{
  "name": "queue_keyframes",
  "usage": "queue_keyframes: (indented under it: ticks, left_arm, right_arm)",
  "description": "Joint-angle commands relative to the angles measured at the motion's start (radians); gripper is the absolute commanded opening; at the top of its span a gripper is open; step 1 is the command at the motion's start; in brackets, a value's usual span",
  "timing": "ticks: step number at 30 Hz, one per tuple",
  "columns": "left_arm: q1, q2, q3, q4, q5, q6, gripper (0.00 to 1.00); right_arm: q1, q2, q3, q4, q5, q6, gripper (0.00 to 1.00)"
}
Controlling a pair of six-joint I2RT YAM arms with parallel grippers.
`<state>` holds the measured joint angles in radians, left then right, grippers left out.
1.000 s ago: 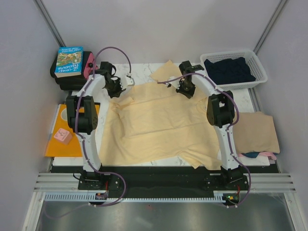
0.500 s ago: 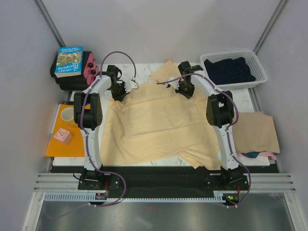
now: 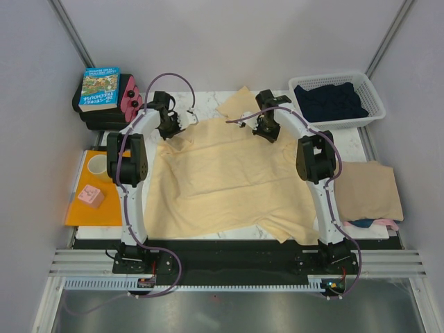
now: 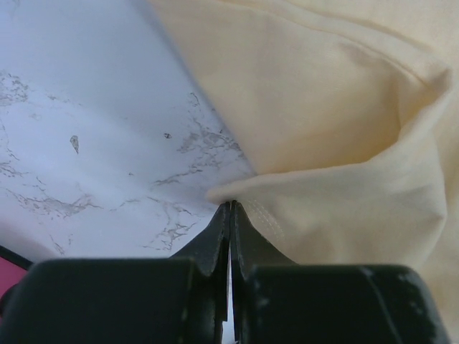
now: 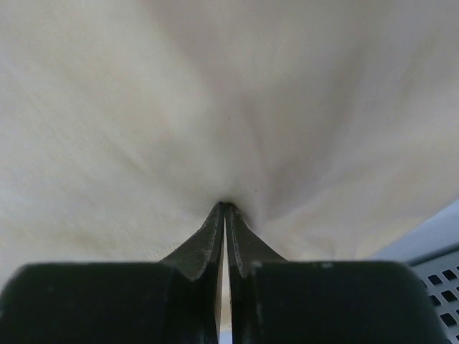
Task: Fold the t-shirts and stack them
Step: Flatten out the tshirt
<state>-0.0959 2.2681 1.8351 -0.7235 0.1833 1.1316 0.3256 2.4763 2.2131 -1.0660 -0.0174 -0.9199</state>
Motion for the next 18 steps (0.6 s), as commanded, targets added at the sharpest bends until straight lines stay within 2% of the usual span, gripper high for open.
queue_keyframes:
  ticks: [1,7,18]
  left_arm:
    - [-0.001,0.010,0.001,0.036,0.001,-0.041,0.02]
    - [-0.004,0.030,-0.005,0.038,-0.018,-0.041,0.02]
    - [-0.005,0.085,-0.010,0.136,-0.228,-0.056,0.02]
  right_arm:
    - [0.006,0.013,0.011,0.020,0.008,0.004,0.09]
    - [0.006,0.013,0.011,0.018,0.011,-0.007,0.09]
    - [0.006,0.021,0.031,0.021,0.011,-0.014,0.09]
